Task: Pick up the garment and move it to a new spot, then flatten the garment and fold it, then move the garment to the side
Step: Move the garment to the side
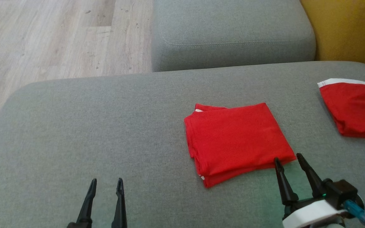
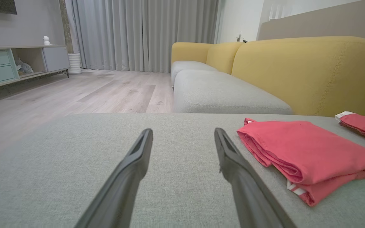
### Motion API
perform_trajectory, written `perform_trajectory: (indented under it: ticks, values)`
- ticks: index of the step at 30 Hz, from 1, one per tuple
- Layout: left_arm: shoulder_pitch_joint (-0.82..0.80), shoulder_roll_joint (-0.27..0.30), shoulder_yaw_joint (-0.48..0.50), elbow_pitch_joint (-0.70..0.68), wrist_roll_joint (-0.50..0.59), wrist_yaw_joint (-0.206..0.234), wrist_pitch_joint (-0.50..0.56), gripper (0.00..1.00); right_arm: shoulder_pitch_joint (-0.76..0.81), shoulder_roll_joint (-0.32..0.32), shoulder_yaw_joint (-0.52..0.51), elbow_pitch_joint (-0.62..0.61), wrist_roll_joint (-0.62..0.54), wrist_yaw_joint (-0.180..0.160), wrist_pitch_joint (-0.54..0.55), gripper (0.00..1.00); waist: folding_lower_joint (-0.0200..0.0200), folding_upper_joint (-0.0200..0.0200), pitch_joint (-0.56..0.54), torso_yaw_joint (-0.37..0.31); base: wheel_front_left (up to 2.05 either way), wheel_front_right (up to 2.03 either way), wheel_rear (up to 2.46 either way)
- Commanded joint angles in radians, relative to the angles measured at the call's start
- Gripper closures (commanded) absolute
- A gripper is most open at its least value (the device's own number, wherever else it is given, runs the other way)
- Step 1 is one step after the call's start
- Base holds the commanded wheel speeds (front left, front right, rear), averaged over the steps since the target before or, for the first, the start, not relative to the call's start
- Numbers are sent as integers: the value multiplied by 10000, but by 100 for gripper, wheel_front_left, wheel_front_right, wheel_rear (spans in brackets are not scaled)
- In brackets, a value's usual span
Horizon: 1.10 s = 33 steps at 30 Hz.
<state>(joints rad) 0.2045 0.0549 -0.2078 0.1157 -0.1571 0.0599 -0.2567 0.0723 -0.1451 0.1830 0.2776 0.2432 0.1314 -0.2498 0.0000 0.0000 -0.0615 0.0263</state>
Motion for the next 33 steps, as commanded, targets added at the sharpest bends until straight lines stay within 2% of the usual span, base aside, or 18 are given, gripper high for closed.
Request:
perform_trajectory:
  ticks: [1, 14, 22, 26, 33]
  values:
    - [-267, -45, 374, -271, 74, -55, -51, 0, -232, -42, 150, -254, -89, -7, -119, 0, 0, 0, 6, 18, 0, 0, 0]
    - [-284, -46, 243, -289, -69, 29, -51, 0, -303, -112, 117, -141, -208, -7, -120, 0, 0, 0, 221, 79, 0, 0, 0]
    - [-522, -46, -52, -445, -114, 111, -51, 0, -1200, -371, -229, 268, -72, -7, -120, 0, 0, 0, 903, 100, 0, 0, 0]
    - [-892, -47, -257, -498, -91, 109, -51, 0, -2288, -696, -314, 1041, -23, -7, -120, 0, 0, 0, 1473, 162, 0, 0, 0]
    - [-1595, -47, -730, -503, -127, 218, -51, 0, -4316, -1198, -423, 3104, 372, -7, 235, 0, 0, 0, 2336, 438, 0, 0, 0]
